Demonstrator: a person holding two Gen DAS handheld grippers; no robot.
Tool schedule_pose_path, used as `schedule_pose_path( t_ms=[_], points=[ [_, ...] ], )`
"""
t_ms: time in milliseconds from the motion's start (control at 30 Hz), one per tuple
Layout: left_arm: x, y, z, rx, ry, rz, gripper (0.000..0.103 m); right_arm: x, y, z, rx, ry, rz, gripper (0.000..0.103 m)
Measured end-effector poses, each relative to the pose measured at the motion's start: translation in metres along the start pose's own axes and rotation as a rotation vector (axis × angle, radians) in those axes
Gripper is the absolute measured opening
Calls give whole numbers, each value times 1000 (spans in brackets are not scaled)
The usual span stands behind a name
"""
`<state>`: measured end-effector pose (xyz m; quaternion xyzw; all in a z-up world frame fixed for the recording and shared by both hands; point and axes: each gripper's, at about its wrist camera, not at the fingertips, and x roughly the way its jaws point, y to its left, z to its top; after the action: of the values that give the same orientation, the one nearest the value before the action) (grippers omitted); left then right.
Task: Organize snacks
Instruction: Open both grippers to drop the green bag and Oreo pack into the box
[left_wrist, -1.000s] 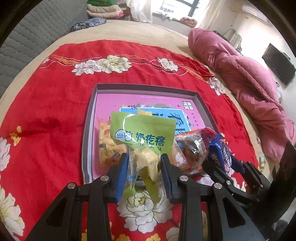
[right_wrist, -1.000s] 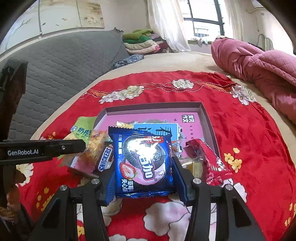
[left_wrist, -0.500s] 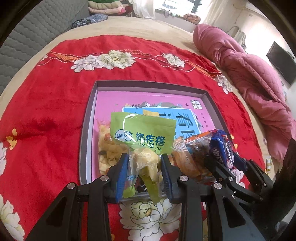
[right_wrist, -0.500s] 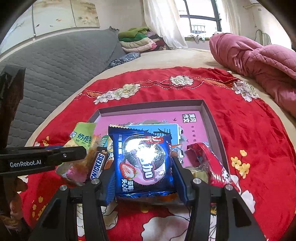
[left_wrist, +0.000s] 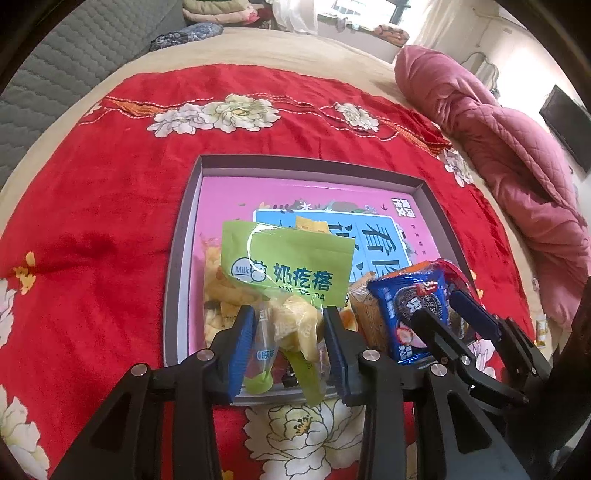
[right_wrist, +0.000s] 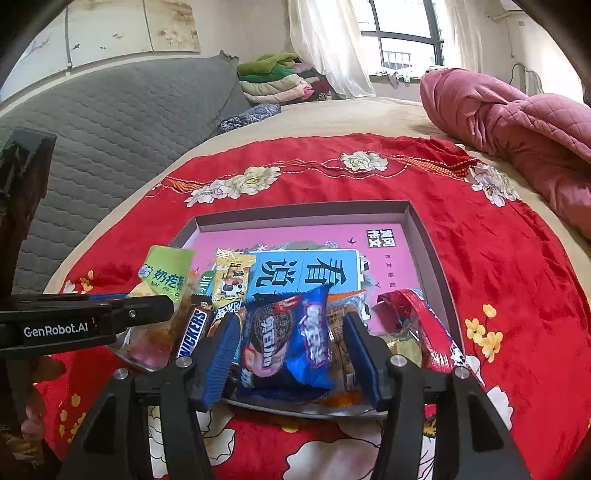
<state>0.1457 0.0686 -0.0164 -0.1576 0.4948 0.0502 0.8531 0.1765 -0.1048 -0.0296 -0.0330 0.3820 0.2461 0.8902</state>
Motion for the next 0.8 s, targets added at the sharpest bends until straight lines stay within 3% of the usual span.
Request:
schedule_pose_path(
  t_ms=[167,400,467,800],
  points=[
    [-5,0,1,3,-11,-6,46,-4,-1,1,9,-13,1,62],
    [-16,-1,2,8,-30,-17,48,-15,-3,1,21,-35,3,63],
    [-20,-1,0,9,-36,-19,54,-19,-3,1,23,-39,4,63],
    [-45,-6,-16,30,-59,-1,57,-47,0,-4,3,-72,-37,77]
  ],
)
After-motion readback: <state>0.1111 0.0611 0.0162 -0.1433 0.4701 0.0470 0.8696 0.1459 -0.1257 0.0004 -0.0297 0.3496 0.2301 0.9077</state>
